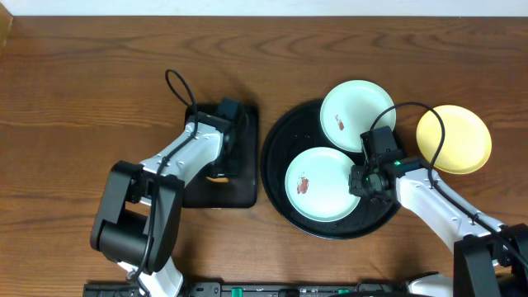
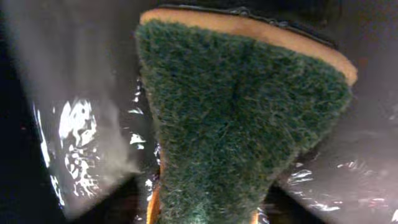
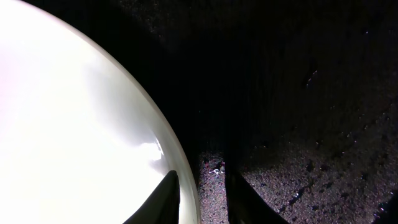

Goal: Clean dirty plates on tray and stack at the side

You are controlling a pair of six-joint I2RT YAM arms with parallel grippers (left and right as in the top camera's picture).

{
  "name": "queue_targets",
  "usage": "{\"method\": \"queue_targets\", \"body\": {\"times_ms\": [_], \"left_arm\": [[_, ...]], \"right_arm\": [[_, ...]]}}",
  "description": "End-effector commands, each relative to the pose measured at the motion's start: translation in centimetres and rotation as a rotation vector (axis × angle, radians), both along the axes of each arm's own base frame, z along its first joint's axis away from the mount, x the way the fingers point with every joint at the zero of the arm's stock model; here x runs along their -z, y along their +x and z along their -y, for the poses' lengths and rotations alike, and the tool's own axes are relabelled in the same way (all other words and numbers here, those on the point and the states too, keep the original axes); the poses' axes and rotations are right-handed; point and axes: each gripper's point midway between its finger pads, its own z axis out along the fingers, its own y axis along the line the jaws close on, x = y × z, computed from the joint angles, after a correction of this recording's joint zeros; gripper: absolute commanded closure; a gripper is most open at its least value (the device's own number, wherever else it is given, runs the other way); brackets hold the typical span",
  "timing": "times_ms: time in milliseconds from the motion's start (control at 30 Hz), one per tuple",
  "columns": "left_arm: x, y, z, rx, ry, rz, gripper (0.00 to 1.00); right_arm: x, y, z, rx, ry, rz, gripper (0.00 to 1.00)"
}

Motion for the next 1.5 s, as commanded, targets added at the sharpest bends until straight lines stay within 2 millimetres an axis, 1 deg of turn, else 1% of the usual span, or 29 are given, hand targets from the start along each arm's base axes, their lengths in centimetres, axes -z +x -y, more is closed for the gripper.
{"method": "queue_targets", "body": {"times_ms": [0, 200, 333, 500, 600, 900, 967, 1000, 1067, 1267, 1467], "left_arm": [[-1.0, 1.7, -1.1, 0.022, 0.058, 0.053, 0.28], [-1.9, 3.3, -1.1, 0.010, 0.054, 0.104, 0.41], [-2.2, 3.8, -0.9, 0.009, 0.047, 0.118, 0.41], [-2.1, 3.7, -0.6, 0.003, 0.033, 0.116, 0.41], [-1.9, 3.4, 0.2, 0.005, -0.015, 0.098, 0.41], [-0.8, 2.3, -0.2, 0.005, -0.009, 0.075, 0.41], [-0.8, 2.5, -0.1, 0.006, -0.011, 0.081, 0.44], [-0.8, 2.6, -0.1, 0.005, -0.012, 0.085, 0.48], [-1.0, 2.9, -0.1, 0.003, -0.014, 0.092, 0.50], [-1.6, 3.4, 0.1, 0.003, -0.021, 0.111, 0.50], [-1.5, 3.2, 0.0, 0.003, -0.019, 0.104, 0.50]], "right_arm": [[0.4, -0.3, 0.3, 0.006, -0.012, -0.009, 0.76], [0.4, -0.3, 0.3, 0.006, -0.012, -0.009, 0.76], [0.4, -0.3, 0.3, 0.006, -0.012, -0.009, 0.76], [0.4, -0.3, 0.3, 0.005, -0.012, -0.009, 0.75], [0.4, -0.3, 0.3, 0.006, -0.012, -0.009, 0.75], [0.4, -0.3, 0.3, 0.005, -0.012, -0.009, 0.75], [0.4, -0.3, 0.3, 0.006, -0.012, -0.009, 0.75], [0.4, -0.3, 0.3, 0.006, -0.012, -0.009, 0.75], [0.4, -0.3, 0.3, 0.005, -0.012, -0.008, 0.74], [0.4, -0.3, 0.3, 0.006, -0.012, -0.009, 0.74], [0.4, -0.3, 0.3, 0.006, -0.012, -0.009, 0.73]]}}
